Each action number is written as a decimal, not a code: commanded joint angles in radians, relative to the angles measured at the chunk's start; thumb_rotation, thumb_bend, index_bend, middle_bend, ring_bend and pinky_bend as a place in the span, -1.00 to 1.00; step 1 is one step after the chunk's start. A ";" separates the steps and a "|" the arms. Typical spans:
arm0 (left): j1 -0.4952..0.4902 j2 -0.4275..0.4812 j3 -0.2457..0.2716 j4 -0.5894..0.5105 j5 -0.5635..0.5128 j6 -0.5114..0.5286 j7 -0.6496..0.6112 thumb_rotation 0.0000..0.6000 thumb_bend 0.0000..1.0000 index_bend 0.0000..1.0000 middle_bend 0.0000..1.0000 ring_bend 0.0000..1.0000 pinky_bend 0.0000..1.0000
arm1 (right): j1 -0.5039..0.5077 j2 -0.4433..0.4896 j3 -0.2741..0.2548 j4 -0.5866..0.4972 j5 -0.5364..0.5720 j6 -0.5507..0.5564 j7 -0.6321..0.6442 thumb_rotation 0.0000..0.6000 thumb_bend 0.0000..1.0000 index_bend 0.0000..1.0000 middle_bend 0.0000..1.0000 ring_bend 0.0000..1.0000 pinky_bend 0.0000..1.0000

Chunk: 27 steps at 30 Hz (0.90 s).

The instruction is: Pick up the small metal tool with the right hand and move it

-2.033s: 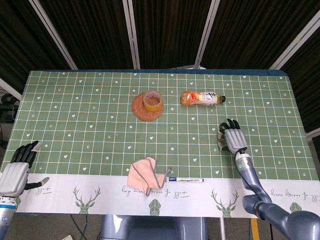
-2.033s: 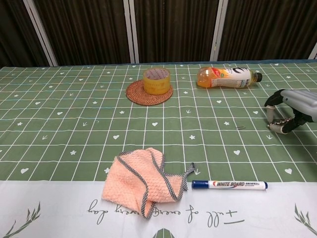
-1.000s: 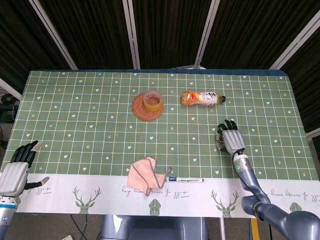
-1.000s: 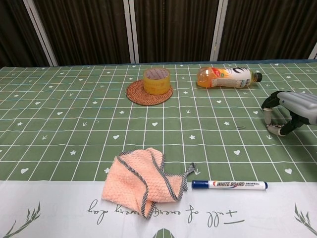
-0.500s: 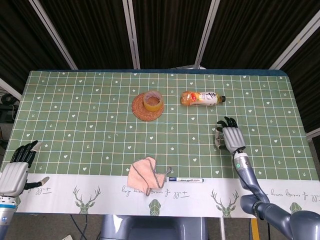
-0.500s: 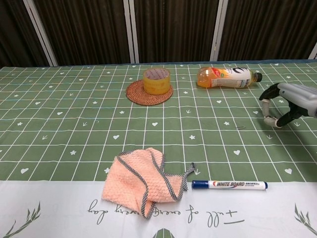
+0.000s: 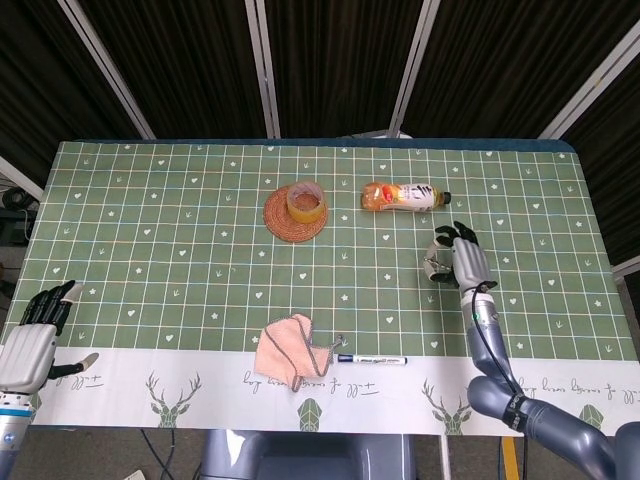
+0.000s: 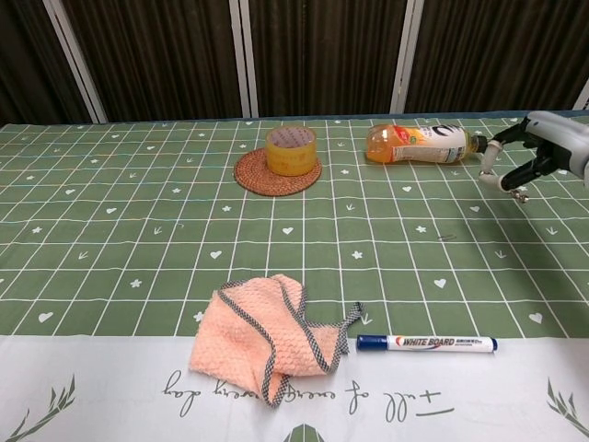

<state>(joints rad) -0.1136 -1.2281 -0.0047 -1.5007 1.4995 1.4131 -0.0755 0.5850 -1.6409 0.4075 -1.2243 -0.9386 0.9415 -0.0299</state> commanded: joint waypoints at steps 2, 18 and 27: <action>0.000 0.000 0.000 0.000 0.002 0.001 -0.001 1.00 -0.81 -1.00 -1.00 -1.00 -1.00 | -0.006 0.003 0.060 -0.102 0.107 0.030 0.014 1.00 -0.41 0.17 -0.60 -1.00 -1.00; 0.002 0.000 0.000 0.004 0.004 0.006 -0.008 1.00 -0.81 -1.00 -1.00 -1.00 -1.00 | 0.030 -0.127 0.206 -0.162 0.381 0.143 0.098 1.00 -0.41 0.17 -0.63 -1.00 -1.00; 0.003 0.000 0.000 0.007 0.004 0.008 -0.013 1.00 -0.81 -1.00 -1.00 -1.00 -1.00 | 0.042 -0.180 0.239 -0.162 0.414 0.182 0.135 1.00 -0.40 0.18 -0.64 -1.00 -1.00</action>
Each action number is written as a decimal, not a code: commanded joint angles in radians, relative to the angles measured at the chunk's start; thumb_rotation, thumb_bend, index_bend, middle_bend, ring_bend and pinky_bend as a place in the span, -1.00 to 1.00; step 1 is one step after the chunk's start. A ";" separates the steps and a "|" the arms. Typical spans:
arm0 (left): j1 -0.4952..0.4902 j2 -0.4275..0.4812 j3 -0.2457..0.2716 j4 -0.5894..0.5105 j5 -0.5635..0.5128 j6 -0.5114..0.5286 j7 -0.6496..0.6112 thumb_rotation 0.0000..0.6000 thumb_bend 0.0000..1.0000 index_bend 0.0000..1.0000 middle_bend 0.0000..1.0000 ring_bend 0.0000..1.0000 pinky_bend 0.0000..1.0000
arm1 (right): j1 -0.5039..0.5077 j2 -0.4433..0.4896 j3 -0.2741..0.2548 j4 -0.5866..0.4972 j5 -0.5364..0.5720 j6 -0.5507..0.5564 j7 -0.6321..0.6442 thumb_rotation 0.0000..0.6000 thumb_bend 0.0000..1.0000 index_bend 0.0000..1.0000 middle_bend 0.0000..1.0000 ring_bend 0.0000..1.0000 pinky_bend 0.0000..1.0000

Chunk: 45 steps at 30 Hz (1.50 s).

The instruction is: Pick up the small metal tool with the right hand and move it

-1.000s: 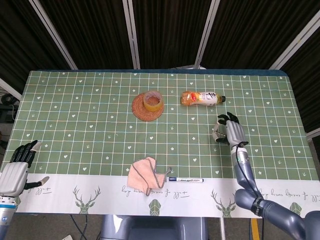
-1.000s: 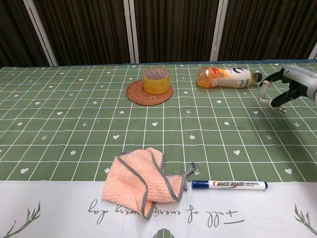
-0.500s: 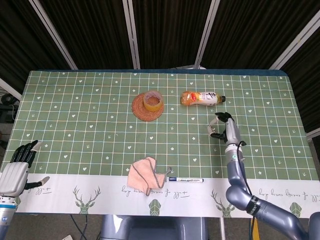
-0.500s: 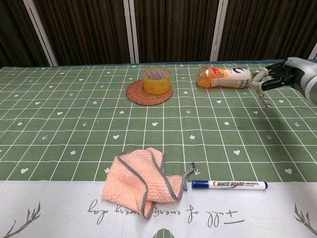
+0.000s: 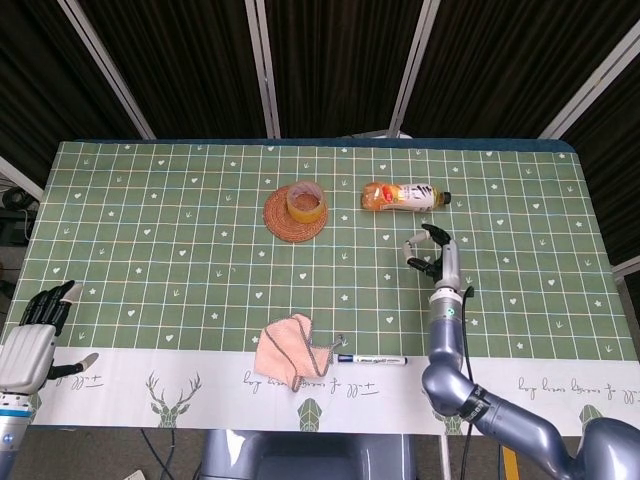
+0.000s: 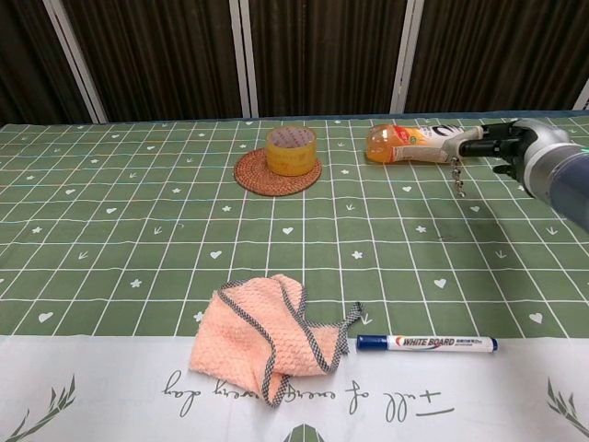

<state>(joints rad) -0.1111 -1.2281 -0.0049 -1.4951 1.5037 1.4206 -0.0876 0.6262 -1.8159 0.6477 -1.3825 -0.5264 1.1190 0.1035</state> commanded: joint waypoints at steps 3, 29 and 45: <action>0.000 0.000 -0.001 0.003 -0.001 0.000 -0.004 1.00 -0.81 -1.00 -1.00 -1.00 -1.00 | -0.003 -0.014 -0.013 -0.007 -0.008 0.013 0.001 1.00 -0.41 0.18 -0.64 -1.00 -1.00; 0.010 0.005 -0.002 0.012 0.003 0.017 -0.022 1.00 -0.81 -1.00 -1.00 -1.00 -1.00 | 0.004 -0.112 -0.033 0.088 -0.053 0.001 0.016 1.00 -0.40 0.19 -0.66 -1.00 -1.00; 0.006 0.002 -0.002 0.005 0.006 0.013 -0.016 1.00 -0.81 -1.00 -1.00 -1.00 -1.00 | -0.003 -0.102 -0.011 0.102 -0.034 -0.016 0.000 1.00 -0.41 0.19 -0.66 -1.00 -1.00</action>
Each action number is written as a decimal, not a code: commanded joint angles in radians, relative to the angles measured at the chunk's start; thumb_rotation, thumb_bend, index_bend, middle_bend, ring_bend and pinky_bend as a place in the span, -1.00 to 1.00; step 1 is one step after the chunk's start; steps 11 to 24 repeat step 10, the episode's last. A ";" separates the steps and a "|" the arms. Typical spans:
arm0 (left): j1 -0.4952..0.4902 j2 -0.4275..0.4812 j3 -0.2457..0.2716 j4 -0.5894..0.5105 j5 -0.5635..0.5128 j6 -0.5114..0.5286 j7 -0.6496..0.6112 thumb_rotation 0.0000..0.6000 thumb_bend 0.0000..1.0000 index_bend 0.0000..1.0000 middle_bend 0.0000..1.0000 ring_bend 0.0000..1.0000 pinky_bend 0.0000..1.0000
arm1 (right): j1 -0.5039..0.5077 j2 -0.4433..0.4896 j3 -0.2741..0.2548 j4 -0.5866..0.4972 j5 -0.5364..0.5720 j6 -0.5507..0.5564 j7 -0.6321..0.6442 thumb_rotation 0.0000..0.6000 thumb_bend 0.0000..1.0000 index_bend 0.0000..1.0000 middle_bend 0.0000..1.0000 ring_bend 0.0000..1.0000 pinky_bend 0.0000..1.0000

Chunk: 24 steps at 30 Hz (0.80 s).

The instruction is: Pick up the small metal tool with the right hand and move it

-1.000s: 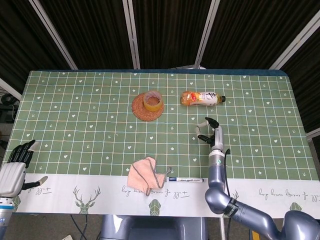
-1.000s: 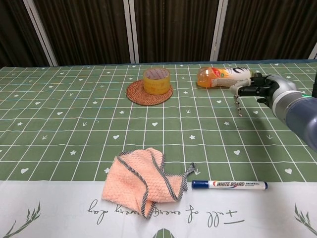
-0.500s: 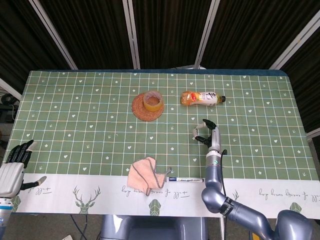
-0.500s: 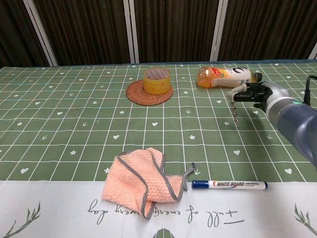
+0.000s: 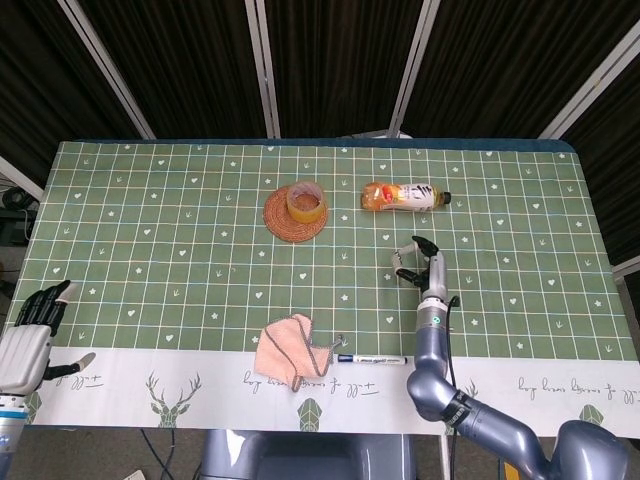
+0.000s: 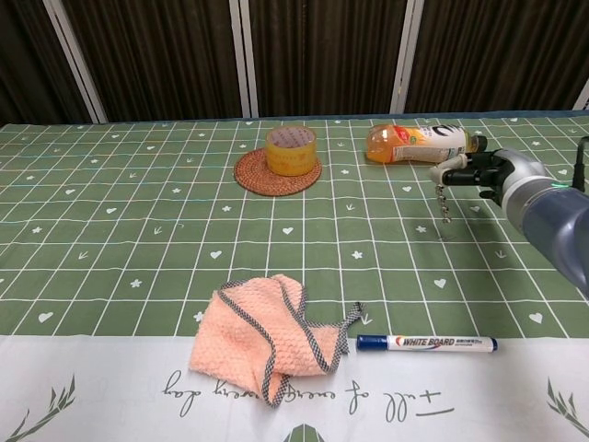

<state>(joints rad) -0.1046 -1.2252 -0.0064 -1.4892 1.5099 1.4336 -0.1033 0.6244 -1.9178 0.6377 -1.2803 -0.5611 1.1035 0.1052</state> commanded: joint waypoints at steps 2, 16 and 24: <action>0.000 -0.001 0.000 -0.001 0.000 -0.001 0.000 1.00 -0.81 -1.00 -1.00 -1.00 -1.00 | -0.002 -0.001 -0.001 -0.002 0.002 0.000 -0.002 1.00 -0.40 0.19 -0.66 -1.00 -1.00; -0.001 0.000 0.000 -0.002 -0.002 -0.003 -0.002 1.00 -0.81 -1.00 -1.00 -1.00 -1.00 | 0.000 -0.012 -0.004 0.000 -0.002 -0.003 -0.005 1.00 -0.41 0.19 -0.66 -1.00 -1.00; -0.001 0.000 0.000 -0.002 -0.002 -0.003 -0.002 1.00 -0.81 -1.00 -1.00 -1.00 -1.00 | 0.000 -0.012 -0.004 0.000 -0.002 -0.003 -0.005 1.00 -0.41 0.19 -0.66 -1.00 -1.00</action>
